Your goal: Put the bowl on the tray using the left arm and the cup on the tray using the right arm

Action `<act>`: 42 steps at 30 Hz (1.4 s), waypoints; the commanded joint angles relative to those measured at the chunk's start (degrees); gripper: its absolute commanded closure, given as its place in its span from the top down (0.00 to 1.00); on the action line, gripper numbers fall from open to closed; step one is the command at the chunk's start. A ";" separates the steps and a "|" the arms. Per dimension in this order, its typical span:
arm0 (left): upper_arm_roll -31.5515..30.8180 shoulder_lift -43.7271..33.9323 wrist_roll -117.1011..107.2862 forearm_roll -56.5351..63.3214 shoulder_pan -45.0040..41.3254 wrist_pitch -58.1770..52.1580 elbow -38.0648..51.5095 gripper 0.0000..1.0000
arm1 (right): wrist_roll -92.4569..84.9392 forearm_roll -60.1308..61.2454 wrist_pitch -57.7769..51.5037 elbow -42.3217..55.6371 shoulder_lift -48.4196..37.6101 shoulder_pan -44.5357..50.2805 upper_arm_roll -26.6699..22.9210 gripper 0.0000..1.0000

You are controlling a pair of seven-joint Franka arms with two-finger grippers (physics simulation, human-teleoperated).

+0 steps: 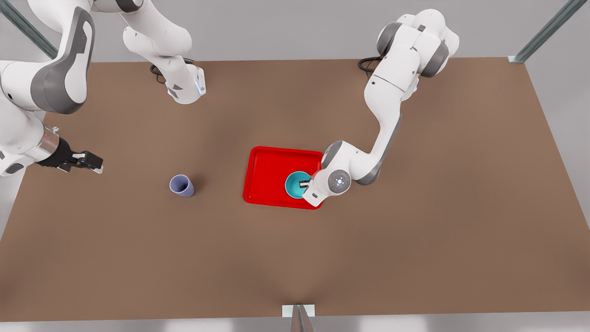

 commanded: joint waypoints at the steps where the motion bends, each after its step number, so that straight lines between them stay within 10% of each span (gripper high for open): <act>1: 0.08 0.17 0.18 -0.33 0.05 0.00 0.00 1.00 | 0.00 0.04 0.00 0.00 0.00 0.01 0.00 1.00; 6: 1.31 -5.36 0.97 8.10 1.55 -4.03 0.70 1.00 | 0.00 0.13 -0.09 0.00 0.00 0.45 0.18 1.00; 8: 1.75 -8.53 3.25 13.64 6.90 -28.82 13.70 1.00 | -0.44 0.48 -0.35 -0.09 2.36 0.62 0.44 1.00; 12: 2.02 -19.43 28.13 23.84 17.01 -44.12 15.47 1.00 | -0.35 2.94 -8.88 4.39 10.36 6.78 5.10 1.00; 18: 2.63 -28.83 29.89 23.93 21.15 -39.03 6.95 1.00 | 4.65 3.20 3.08 0.53 13.45 5.81 3.96 1.00; 42: 2.55 -26.37 29.80 23.14 21.15 -41.05 7.03 1.00 | 14.06 3.56 17.84 -22.24 7.12 6.78 5.36 1.00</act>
